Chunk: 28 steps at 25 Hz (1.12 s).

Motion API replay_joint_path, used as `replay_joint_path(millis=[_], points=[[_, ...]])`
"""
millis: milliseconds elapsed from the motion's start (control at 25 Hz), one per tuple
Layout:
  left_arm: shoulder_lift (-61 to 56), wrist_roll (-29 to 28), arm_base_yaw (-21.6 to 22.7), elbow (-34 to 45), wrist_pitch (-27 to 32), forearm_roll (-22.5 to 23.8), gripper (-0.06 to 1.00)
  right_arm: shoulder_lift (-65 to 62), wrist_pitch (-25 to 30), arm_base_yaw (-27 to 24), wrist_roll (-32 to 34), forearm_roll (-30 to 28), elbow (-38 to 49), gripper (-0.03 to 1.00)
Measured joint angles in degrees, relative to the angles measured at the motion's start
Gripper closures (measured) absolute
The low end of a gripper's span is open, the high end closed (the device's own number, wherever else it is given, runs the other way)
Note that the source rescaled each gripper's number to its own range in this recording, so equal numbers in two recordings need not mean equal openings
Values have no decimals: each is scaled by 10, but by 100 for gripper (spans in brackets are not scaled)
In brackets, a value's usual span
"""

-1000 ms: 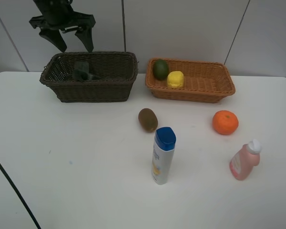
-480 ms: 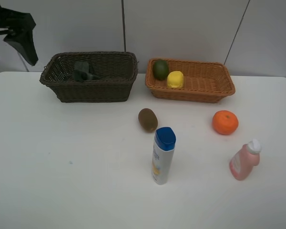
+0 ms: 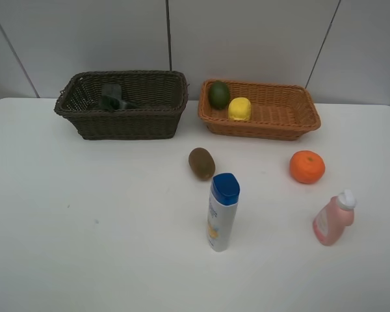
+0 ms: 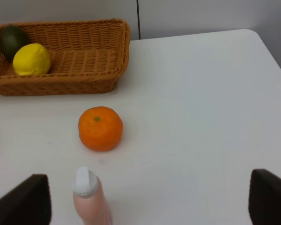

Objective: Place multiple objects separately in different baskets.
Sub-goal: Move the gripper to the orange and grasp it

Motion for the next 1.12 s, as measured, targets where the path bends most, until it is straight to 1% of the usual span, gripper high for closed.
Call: replay_joint_path(millis=[120, 240, 440, 640, 1120], points=[[-111, 13, 0, 49, -3, 0, -6, 0, 0, 0, 0, 0, 0, -3], [-201, 24, 0, 82, 1, 0, -6, 0, 0, 0, 0, 0, 0, -3], [-302, 26, 0, 90, 3, -2, -6, 0, 0, 0, 0, 0, 0, -3], [-312, 17, 0, 92, 6, -25, -6, 0, 0, 0, 0, 0, 0, -3], [-312, 17, 0, 92, 7, -30, -6, 0, 0, 0, 0, 0, 0, -3]])
